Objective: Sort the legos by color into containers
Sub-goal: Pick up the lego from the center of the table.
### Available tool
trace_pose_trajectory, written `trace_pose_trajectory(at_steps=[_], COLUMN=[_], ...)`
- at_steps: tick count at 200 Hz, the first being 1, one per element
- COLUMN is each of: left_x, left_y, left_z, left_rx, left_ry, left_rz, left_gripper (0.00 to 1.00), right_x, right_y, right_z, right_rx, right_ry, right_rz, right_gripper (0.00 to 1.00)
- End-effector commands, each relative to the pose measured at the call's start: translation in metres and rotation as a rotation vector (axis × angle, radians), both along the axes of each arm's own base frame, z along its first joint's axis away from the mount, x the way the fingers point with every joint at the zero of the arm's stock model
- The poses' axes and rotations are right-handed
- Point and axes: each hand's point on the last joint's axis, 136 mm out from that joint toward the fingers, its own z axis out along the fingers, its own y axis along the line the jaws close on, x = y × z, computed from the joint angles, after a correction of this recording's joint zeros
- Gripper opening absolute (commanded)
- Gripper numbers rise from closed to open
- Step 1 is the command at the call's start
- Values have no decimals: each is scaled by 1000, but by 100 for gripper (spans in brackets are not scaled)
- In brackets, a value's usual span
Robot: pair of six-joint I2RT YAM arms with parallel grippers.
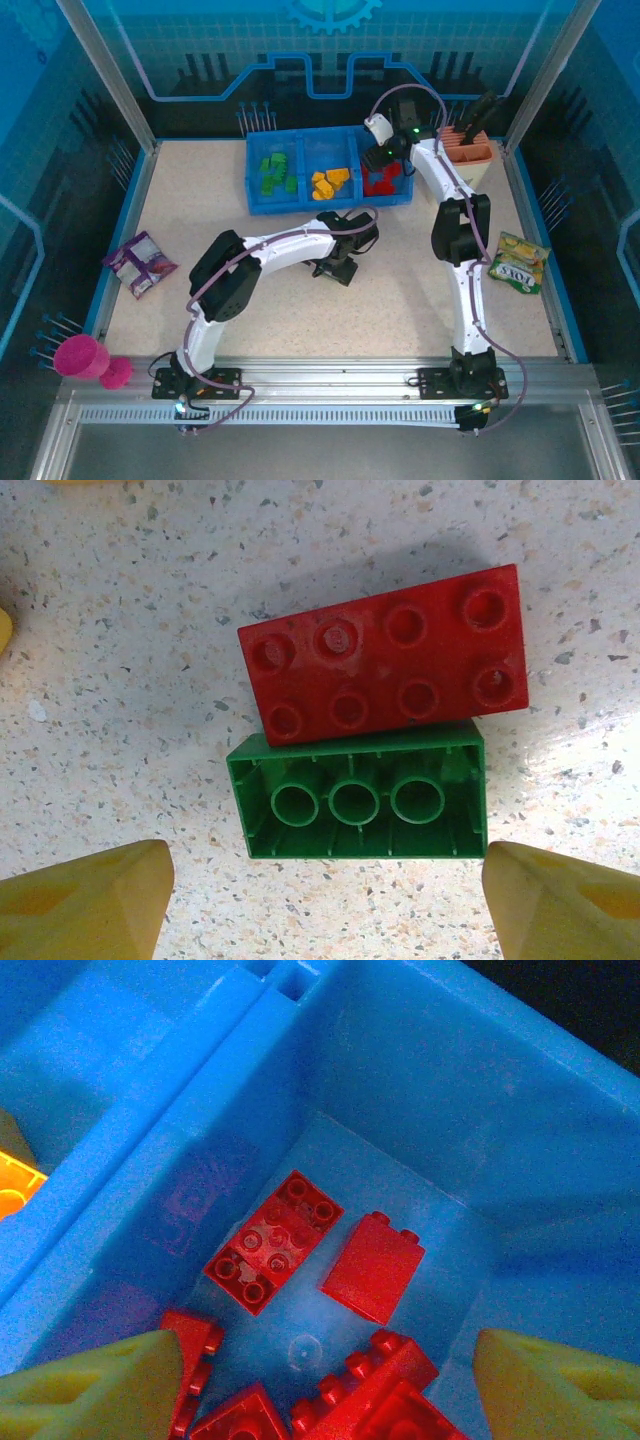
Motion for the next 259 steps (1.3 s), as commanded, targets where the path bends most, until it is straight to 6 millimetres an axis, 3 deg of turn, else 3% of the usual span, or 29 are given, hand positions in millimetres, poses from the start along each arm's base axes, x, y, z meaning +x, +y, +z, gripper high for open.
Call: trace_pose_trajectory(at_steps=[1,30,91,144,216,259], left_x=[6,7,3,4,-1,-10], left_y=[-1,-5,-18,-5,1,5], left_z=[-4,-8,-18,-32,-45,-42], left_rx=[-16,-61,-156,-115,-160,-178], left_ry=[9,35,101,129,186,198], left_rz=[25,38,54,108,195,212], left_gripper=[83,89,90,89,77,62], right_x=[0,1,8,7,1,-12], right_y=[-5,-6,-11,-14,-20,-25], right_z=[28,23,15,13,16,23], right_rx=[21,11,5,-6,-25,-35], right_ry=[-38,-35,-30,-27,-27,-21], right_rz=[6,2,-19,-28,-37,-49], right_gripper=[79,81,83,83,84,84])
